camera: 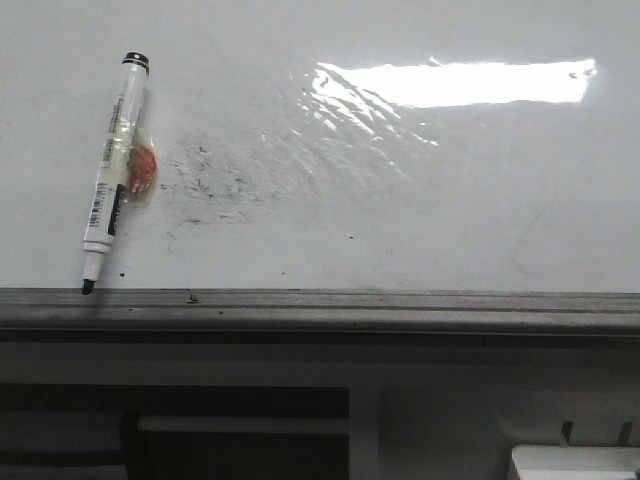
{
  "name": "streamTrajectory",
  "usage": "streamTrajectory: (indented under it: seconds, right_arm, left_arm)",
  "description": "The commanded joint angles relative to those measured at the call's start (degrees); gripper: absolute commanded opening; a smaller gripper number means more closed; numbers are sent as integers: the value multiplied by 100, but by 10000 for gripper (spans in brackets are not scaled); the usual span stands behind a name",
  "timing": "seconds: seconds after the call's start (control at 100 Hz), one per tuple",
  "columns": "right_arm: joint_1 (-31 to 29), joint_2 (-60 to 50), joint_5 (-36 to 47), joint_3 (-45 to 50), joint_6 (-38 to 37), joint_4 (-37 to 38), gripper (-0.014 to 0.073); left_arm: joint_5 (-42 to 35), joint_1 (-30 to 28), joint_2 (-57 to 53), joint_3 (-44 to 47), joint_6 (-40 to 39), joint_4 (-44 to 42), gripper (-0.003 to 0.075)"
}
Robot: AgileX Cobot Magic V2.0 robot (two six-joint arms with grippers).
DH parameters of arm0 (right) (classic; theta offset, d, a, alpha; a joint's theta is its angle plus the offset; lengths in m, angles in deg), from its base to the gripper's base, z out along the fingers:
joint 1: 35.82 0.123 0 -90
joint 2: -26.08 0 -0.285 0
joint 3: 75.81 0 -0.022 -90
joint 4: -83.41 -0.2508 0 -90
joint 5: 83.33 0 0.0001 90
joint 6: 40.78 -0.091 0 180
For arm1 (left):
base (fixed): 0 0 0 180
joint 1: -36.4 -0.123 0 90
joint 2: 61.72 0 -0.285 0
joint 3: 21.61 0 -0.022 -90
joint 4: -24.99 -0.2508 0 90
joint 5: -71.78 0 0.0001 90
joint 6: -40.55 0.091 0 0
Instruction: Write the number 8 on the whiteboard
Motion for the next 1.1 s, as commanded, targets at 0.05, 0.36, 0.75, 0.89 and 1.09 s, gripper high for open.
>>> streamTrajectory:
  seconds: [0.05, 0.36, 0.75, 0.89, 1.09]
  right_arm:
    - [-28, -111, 217, 97, 42, 38, -63]
    - [-28, -111, 217, 97, 42, 38, -64]
    - [-28, -111, 217, 97, 42, 38, -63]
    - [-28, -111, 217, 97, 42, 38, -63]
    - [-28, -111, 306, 97, 42, 98, -63]
  left_arm:
    - [-304, 9, -167, 211, -61, 16, -20]
    - [-304, 9, -167, 211, -61, 16, -20]
    - [-304, 9, -167, 211, -61, 16, -20]
    - [-304, 9, -167, 211, -61, 16, -20]
    - [-304, 9, -167, 211, -61, 16, -20]
